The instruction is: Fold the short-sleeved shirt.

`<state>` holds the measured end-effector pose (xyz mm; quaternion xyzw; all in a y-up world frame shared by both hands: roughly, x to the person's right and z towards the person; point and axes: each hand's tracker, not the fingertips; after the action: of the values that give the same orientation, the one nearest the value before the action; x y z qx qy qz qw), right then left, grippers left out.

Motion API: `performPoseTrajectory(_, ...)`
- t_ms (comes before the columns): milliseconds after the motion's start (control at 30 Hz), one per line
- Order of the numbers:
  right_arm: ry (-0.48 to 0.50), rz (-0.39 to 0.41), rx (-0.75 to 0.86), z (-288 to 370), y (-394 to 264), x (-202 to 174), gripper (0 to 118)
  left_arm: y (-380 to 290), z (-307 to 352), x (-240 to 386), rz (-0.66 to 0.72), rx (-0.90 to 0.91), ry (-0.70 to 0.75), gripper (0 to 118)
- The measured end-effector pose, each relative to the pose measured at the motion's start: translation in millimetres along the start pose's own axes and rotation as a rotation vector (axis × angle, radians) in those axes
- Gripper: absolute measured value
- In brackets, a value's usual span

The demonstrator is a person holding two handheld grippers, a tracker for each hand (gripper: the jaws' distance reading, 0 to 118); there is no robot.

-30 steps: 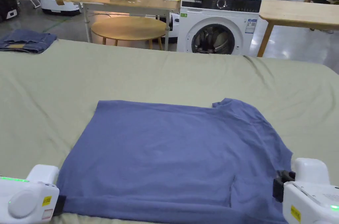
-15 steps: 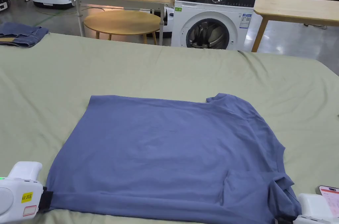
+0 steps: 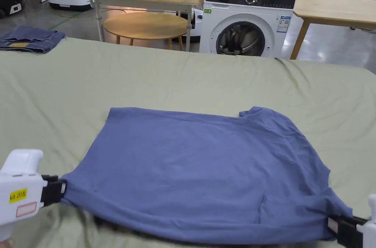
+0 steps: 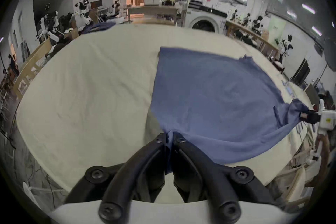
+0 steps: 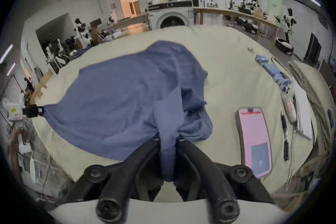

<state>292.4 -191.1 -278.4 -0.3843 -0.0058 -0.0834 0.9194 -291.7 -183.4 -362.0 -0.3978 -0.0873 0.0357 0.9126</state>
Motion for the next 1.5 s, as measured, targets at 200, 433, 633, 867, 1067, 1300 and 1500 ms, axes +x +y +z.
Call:
performPoseTrajectory(200,-0.015,-0.002,0.041,-17.9,61.9,-6.5,5,57.0,-23.7,-7.4,0.025,0.049,-0.003,1)
performPoseTrajectory(433,-0.034,-0.046,0.004,-82.8,120.3,1.1,5,108.3,-87.5,-11.5,0.063,0.011,0.007,1)
performPoseTrajectory(633,-0.051,-0.052,-0.053,-140.9,142.8,4.4,5,127.0,-143.9,-14.0,0.089,-0.087,0.028,1)
performPoseTrajectory(867,-0.104,0.003,-0.106,-176.8,147.3,5.2,27,129.8,-172.0,-12.8,0.103,-0.15,0.052,4)
performPoseTrajectory(1067,-0.188,0.099,0.107,-141.8,144.8,-7.6,50,126.2,-150.2,-6.5,0.092,-0.08,0.046,44)
performPoseTrajectory(1300,-0.149,0.097,0.364,-96.7,125.2,-36.7,45,99.1,-95.5,30.5,0.002,0.182,-0.014,44)
performPoseTrajectory(1500,-0.137,0.119,0.507,-62.3,91.3,-88.2,0,65.9,-49.2,65.8,-0.138,0.422,0.118,0)
